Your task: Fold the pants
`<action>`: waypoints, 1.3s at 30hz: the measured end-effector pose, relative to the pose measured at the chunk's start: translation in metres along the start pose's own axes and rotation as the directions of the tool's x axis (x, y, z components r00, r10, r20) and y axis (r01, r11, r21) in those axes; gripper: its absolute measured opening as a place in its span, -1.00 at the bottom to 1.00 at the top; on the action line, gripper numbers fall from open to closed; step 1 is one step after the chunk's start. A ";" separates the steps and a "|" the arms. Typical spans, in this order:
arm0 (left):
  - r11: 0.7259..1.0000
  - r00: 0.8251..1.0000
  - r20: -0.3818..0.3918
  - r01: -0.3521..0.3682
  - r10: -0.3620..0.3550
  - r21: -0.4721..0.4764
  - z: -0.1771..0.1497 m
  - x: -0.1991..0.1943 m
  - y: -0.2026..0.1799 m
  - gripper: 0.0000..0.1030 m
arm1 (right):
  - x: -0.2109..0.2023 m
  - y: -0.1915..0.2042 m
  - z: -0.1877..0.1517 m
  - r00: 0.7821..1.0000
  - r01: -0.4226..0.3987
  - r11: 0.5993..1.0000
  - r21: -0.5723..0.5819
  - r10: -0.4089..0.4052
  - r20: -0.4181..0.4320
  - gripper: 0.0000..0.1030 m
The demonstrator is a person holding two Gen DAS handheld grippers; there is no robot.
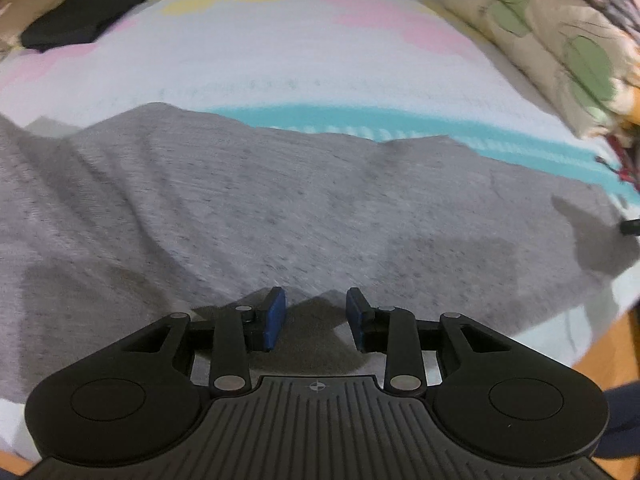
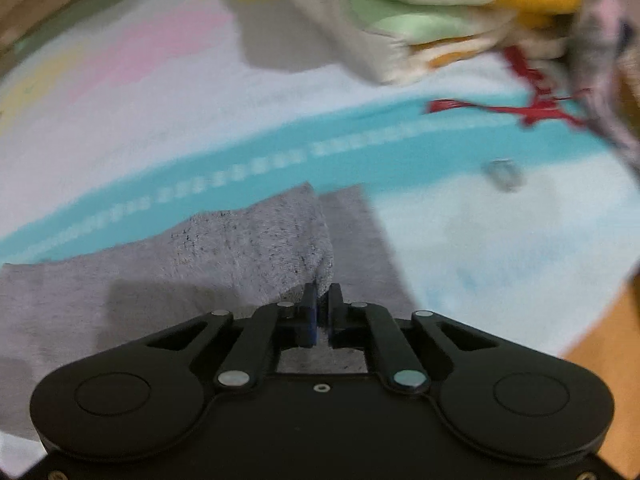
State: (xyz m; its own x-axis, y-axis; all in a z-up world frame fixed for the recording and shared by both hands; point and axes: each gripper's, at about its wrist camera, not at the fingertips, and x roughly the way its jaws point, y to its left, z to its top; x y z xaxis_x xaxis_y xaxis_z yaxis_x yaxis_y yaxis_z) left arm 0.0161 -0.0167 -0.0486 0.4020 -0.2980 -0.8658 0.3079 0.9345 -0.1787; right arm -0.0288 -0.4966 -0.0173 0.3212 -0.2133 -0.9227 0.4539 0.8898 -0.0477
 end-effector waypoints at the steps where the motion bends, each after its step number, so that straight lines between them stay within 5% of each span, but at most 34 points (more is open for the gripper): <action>1: 1.000 1.000 -0.005 0.012 -0.012 0.010 0.000 0.001 -0.003 -0.36 | 0.001 -0.007 -0.001 1.000 0.008 1.000 0.023 -0.007 -0.026 -0.87; 4: 0.999 1.000 0.000 -0.002 0.002 0.045 -0.003 0.003 -0.012 -0.30 | 0.013 -0.024 -0.002 0.997 0.021 0.995 0.099 -0.013 -0.074 -0.89; 9: 0.998 1.000 -0.002 0.012 -0.012 0.055 -0.004 -0.003 -0.012 -0.27 | 0.024 -0.005 -0.007 0.993 0.089 0.996 0.011 -0.088 -0.076 -0.79; 11: 0.999 1.000 -0.003 0.029 -0.029 0.028 -0.003 -0.007 -0.005 -0.27 | 0.015 0.004 -0.006 0.990 0.140 0.989 -0.048 -0.141 -0.024 -0.72; 14: 0.998 0.998 0.006 0.055 -0.055 -0.007 0.001 -0.012 0.001 -0.27 | -0.010 0.019 -0.005 0.961 0.248 0.968 -0.048 -0.239 0.136 -0.24; 15: 0.998 0.998 0.015 0.057 -0.057 -0.007 0.001 -0.015 0.002 -0.27 | -0.020 0.025 -0.005 0.954 0.245 0.969 -0.041 -0.233 0.189 0.06; 16: 0.999 0.998 0.031 0.054 -0.054 -0.003 0.001 -0.020 0.003 -0.27 | -0.028 0.032 -0.004 0.953 0.218 0.975 -0.035 -0.205 0.224 0.17; 19: 1.000 0.996 0.089 0.025 -0.025 -0.003 0.001 -0.034 0.009 -0.27 | -0.045 0.059 -0.002 0.961 0.064 0.997 -0.040 -0.051 0.271 0.24; 22: 0.999 0.988 0.151 -0.011 0.016 -0.035 0.004 -0.049 0.024 -0.27 | -0.042 0.099 -0.006 0.967 -0.127 0.986 -0.105 0.147 0.208 0.24; 27: 0.981 0.961 0.242 -0.095 0.135 -0.172 0.014 -0.083 0.071 -0.25 | -0.027 0.184 -0.025 0.948 -0.273 0.911 -0.309 0.309 0.075 0.24; 33: 0.911 0.933 0.240 -0.165 0.268 -0.378 0.019 -0.113 0.143 -0.13 | -0.010 0.259 -0.049 0.970 -0.231 0.805 -0.546 0.230 -0.071 0.31; 39: 0.852 0.934 0.201 -0.163 0.296 -0.497 0.050 -0.126 0.200 -0.07 | 0.001 0.269 -0.063 0.977 -0.215 0.835 -0.506 0.186 -0.109 0.88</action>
State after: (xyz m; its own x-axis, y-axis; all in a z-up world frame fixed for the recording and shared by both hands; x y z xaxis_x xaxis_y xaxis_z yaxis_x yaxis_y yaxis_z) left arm 0.0705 0.1984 0.0486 0.6399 -0.0410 -0.7673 -0.2317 0.9418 -0.2436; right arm 0.0413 -0.2324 -0.0548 0.3077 0.0008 -0.9515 -0.1106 0.9933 -0.0349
